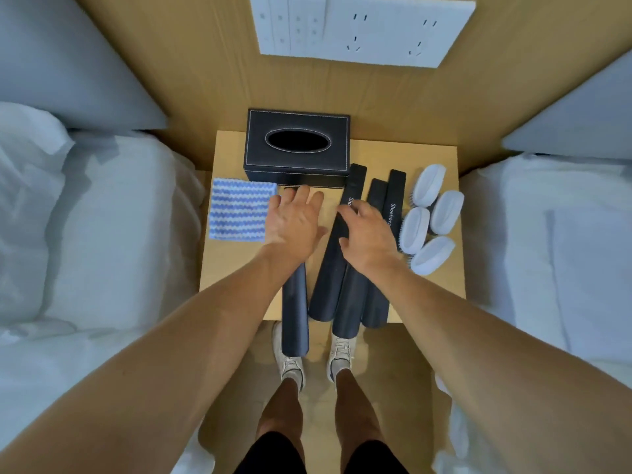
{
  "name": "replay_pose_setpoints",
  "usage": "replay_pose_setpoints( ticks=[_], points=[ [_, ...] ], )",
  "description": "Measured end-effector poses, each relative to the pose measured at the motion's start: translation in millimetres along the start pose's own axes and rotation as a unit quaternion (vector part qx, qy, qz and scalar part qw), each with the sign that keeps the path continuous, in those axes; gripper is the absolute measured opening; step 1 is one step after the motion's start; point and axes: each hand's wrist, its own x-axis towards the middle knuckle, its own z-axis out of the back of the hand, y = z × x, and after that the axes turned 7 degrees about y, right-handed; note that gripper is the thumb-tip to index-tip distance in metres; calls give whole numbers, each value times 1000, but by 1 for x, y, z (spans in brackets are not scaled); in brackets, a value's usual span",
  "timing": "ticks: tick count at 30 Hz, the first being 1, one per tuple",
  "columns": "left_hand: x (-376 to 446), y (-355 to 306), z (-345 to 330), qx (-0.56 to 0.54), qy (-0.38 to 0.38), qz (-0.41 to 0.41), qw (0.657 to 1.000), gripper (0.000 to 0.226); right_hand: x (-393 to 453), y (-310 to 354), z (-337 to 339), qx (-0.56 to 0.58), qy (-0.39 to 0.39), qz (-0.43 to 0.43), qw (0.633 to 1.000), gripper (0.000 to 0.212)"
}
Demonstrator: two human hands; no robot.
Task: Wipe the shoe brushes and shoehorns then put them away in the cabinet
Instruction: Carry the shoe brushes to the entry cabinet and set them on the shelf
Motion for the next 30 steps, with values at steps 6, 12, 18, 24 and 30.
replay_pose_setpoints(
  ticks=[6,12,18,24,30],
  points=[
    [25,-71,16,-51,17,-50,997,63,-21,-67,26,38,-42,-56,997,54],
    [45,-135,12,-113,49,-66,990,60,-38,-124,39,21,-88,-137,986,42],
    [62,-171,-1,-159,97,-26,982,53,-44,-153,28,146,-77,-278,946,44],
    [72,-190,-6,-287,148,85,943,47,-32,-162,14,242,-44,-327,912,33],
    [67,-192,12,-351,181,115,912,32,-32,-165,19,344,-41,-379,858,35]
  ],
)
